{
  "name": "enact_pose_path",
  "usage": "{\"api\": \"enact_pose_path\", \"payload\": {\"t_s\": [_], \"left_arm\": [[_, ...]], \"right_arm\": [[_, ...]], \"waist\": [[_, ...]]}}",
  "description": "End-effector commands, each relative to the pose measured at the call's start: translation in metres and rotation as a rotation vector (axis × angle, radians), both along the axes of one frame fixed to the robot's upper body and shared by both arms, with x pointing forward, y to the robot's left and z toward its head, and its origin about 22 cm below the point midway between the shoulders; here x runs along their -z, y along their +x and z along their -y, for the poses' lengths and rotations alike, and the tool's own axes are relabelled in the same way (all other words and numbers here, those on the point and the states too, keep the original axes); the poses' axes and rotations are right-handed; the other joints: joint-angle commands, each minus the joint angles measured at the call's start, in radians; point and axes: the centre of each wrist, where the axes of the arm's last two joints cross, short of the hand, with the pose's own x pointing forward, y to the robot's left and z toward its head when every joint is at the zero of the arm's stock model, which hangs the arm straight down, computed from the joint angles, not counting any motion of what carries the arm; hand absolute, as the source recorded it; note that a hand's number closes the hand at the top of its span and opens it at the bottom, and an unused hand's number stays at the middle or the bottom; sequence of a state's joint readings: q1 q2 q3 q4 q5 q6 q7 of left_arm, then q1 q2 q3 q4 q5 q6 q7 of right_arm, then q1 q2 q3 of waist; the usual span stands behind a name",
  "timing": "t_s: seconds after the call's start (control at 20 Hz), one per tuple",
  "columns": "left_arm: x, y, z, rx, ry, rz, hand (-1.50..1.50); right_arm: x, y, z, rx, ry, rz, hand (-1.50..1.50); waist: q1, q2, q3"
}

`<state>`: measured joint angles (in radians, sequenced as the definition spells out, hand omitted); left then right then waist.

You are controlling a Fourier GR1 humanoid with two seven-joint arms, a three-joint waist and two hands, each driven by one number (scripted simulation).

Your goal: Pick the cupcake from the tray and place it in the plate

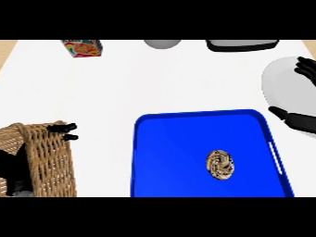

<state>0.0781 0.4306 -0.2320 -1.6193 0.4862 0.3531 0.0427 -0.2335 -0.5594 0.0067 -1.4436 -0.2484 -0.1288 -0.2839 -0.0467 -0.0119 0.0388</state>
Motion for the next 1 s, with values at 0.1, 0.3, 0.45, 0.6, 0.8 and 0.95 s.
{"api": "enact_pose_path", "payload": {"t_s": [0.1,0.3,0.45,0.6,0.8,0.95], "left_arm": [[0.023,0.001,0.017,0.121,0.006,-0.189,0.00],[0.016,0.000,0.012,0.120,0.027,-0.197,0.00],[0.022,0.000,0.015,0.132,0.024,-0.211,0.00],[0.024,0.006,0.024,0.138,0.040,-0.205,0.00],[0.026,0.009,0.021,0.134,0.061,-0.200,0.00],[0.032,0.004,0.025,0.158,0.011,-0.199,0.00]], "right_arm": [[-0.011,-0.026,0.024,-0.088,-0.150,-0.054,-1.50],[-0.018,-0.038,0.021,-0.191,-0.439,-0.236,-1.50],[-0.042,-0.042,0.017,-0.234,-0.546,-0.288,-1.50],[-0.033,-0.058,-0.001,-0.252,-0.600,-0.330,-1.50],[-0.036,-0.067,-0.027,-0.225,-0.677,-0.410,-1.50],[-0.040,-0.071,-0.051,-0.218,-0.693,-0.425,-1.50]], "waist": [[-0.007,0.012,-0.040],[0.007,0.011,-0.043],[0.015,0.010,-0.043],[0.011,0.009,-0.041],[0.025,0.011,-0.041],[0.040,0.011,-0.042]]}}
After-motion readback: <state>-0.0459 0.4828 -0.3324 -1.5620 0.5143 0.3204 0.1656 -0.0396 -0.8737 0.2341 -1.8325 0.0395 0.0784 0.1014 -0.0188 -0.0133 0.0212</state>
